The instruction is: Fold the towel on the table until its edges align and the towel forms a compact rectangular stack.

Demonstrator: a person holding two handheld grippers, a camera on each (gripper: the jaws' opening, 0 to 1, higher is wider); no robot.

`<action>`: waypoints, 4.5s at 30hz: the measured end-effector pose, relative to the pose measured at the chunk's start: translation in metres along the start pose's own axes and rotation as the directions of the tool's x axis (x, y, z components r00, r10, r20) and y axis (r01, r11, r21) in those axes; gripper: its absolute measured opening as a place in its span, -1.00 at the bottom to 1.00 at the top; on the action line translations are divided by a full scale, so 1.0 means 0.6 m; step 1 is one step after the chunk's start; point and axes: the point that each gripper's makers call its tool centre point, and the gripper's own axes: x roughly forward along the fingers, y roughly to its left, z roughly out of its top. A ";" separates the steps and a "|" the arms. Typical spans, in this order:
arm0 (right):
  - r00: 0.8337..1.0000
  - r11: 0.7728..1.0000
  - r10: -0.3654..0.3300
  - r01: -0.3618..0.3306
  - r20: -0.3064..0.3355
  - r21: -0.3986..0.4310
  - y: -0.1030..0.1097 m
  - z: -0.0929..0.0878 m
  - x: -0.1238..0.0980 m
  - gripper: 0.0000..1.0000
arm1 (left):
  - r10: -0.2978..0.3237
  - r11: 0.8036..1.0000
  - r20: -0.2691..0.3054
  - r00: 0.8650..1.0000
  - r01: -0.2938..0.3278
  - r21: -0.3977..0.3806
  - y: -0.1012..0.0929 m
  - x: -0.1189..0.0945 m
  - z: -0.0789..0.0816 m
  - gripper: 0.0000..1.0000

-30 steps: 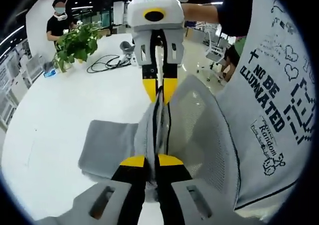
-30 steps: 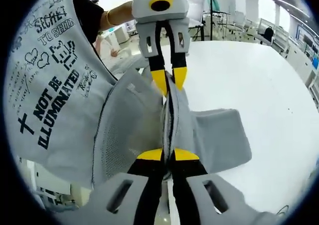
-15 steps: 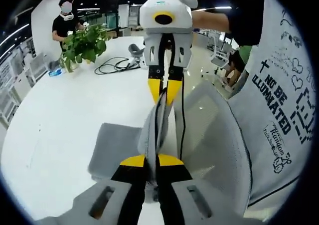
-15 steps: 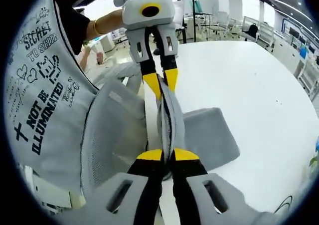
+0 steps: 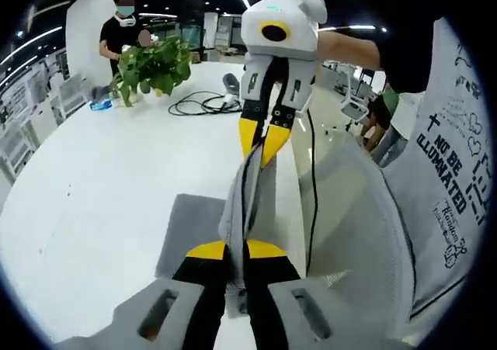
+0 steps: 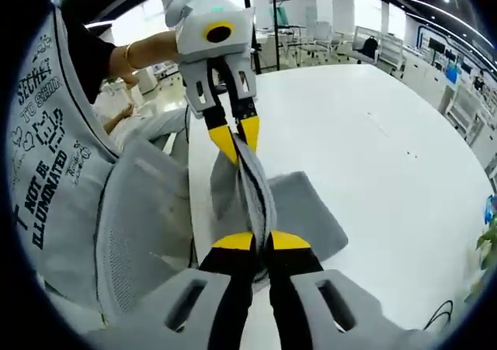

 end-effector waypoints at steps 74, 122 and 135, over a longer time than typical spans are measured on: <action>0.973 0.894 -0.214 0.162 0.082 0.418 -0.206 -0.100 0.162 -0.60 | 0.325 0.823 -0.059 0.944 -0.313 -0.474 0.176 0.091 -0.187 -0.48; 0.895 0.783 -0.424 0.286 0.138 0.553 -0.352 -0.065 0.203 -0.71 | 0.454 0.822 0.007 0.891 -0.416 -0.389 0.363 0.123 -0.157 -0.75; 0.880 0.766 -0.446 0.280 0.166 0.578 -0.384 -0.058 0.205 -0.71 | 0.460 0.834 -0.017 0.888 -0.438 -0.335 0.392 0.125 -0.146 -0.77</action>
